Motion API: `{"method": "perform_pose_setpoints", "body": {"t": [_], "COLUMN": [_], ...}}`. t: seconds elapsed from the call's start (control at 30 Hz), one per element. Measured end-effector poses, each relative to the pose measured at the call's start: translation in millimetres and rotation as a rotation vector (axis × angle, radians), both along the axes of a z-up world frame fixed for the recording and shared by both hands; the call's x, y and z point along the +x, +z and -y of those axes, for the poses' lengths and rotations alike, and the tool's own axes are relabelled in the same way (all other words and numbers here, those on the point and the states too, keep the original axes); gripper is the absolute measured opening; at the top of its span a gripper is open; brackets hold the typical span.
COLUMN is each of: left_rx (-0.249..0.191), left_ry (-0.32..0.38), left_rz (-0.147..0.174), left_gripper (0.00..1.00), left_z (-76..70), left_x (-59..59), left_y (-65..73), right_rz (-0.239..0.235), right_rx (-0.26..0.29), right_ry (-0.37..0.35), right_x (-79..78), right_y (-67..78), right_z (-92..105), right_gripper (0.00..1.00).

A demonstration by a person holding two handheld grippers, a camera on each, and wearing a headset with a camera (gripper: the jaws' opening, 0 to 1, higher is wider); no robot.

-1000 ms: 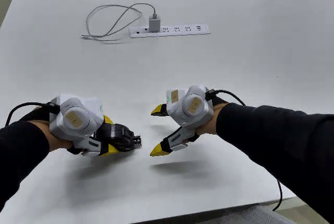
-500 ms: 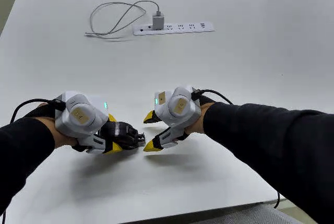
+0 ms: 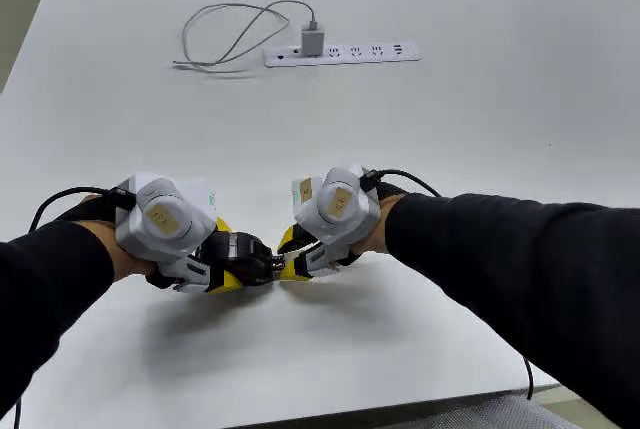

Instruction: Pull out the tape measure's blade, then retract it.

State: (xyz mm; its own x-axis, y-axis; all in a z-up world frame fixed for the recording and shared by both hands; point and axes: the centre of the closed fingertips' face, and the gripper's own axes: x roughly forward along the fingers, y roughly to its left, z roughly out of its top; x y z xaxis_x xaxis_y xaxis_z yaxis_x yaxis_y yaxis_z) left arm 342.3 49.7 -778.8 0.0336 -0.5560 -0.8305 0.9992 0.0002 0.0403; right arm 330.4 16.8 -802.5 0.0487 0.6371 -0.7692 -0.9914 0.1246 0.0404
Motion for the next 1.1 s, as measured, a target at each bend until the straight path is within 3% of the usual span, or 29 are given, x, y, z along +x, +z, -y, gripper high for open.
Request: {"method": "perform_pose_setpoints", "body": {"t": [0.3, 0.33, 0.37, 0.47, 0.63, 1.1], "left_rx": [-0.004, -0.004, -0.003, -0.004, -0.004, -0.012], "left_ry": [0.004, 0.005, 0.007, 0.005, 0.004, 0.016], "left_rz": [0.000, 0.000, 0.000, 0.000, 0.003, 0.004], "left_gripper": [0.33, 0.33, 0.33, 0.33, 0.33, 0.32], "left_z": [-0.7, -0.7, -0.8, -0.6, -0.9, -2.3], "left_x": [1.5, 1.6, 1.9, 1.6, 1.3, 3.2], "left_y": [-1.4, -1.4, -1.6, -1.9, -1.7, -1.7], "right_rz": [0.002, 0.014, 0.056, 0.049, 0.048, 0.046], "right_rx": [-0.014, -0.022, -0.038, -0.044, 0.007, -0.004], "right_ry": [0.002, 0.013, 0.037, 0.018, 0.002, -0.008], "right_x": [-2.0, -2.5, -1.2, -3.0, -0.1, 1.2], "right_y": [-3.7, -4.0, -4.5, -4.8, -5.1, -4.4], "right_z": [-7.0, -7.3, -6.9, -7.1, -4.9, 3.8], "right_gripper": [0.14, 0.13, 0.13, 0.13, 0.10, 0.09]}}
